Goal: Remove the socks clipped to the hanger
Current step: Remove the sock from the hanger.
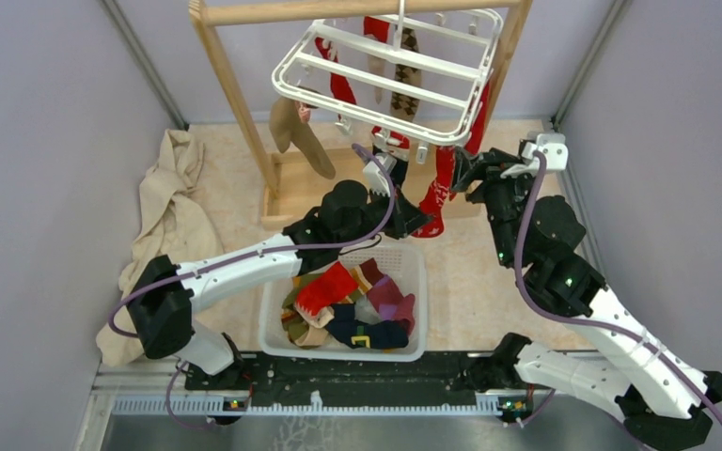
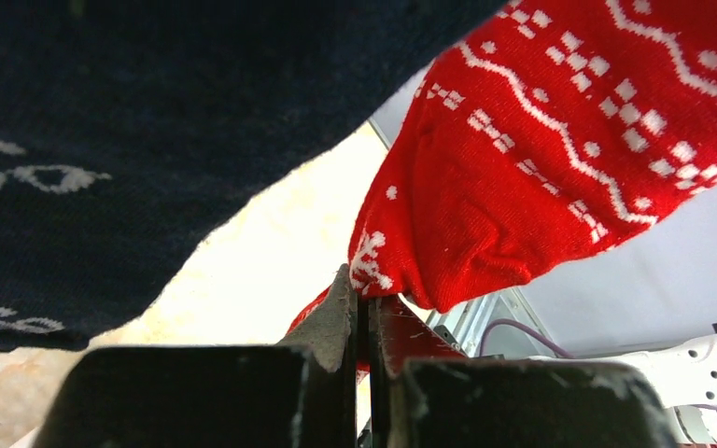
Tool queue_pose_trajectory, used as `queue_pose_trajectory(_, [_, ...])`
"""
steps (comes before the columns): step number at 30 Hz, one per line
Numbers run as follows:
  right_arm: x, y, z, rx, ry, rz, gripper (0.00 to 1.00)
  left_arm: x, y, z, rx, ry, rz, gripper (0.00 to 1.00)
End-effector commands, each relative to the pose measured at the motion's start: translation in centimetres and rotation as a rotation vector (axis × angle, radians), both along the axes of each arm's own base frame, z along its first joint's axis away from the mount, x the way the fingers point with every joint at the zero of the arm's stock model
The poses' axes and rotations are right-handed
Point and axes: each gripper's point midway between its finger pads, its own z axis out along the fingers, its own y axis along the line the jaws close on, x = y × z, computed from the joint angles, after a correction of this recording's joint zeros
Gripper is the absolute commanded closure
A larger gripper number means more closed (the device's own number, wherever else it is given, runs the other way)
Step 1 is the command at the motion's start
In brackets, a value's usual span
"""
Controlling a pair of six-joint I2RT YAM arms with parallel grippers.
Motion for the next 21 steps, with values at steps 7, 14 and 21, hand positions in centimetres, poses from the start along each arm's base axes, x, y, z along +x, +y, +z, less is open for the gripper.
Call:
queue_pose_trajectory(7, [-1.6,-3.9,-0.6,-0.06,-0.031,-0.114,0.38,0.5,-0.4,0.4,-0.028,-0.013,0.034,0.98])
queue_pose_trajectory(14, [-1.7,-2.7,0.3,-0.107,-0.062,-0.07,0.37,1.4,-0.8,0.1,-0.007,-0.025,0.06,0.97])
queue_pose_trajectory(21, [-1.5,0.1,1.5,-0.105,-0.125,0.032,0.38,2.1,-1.7,-0.1,0.0,-0.028,0.066,0.96])
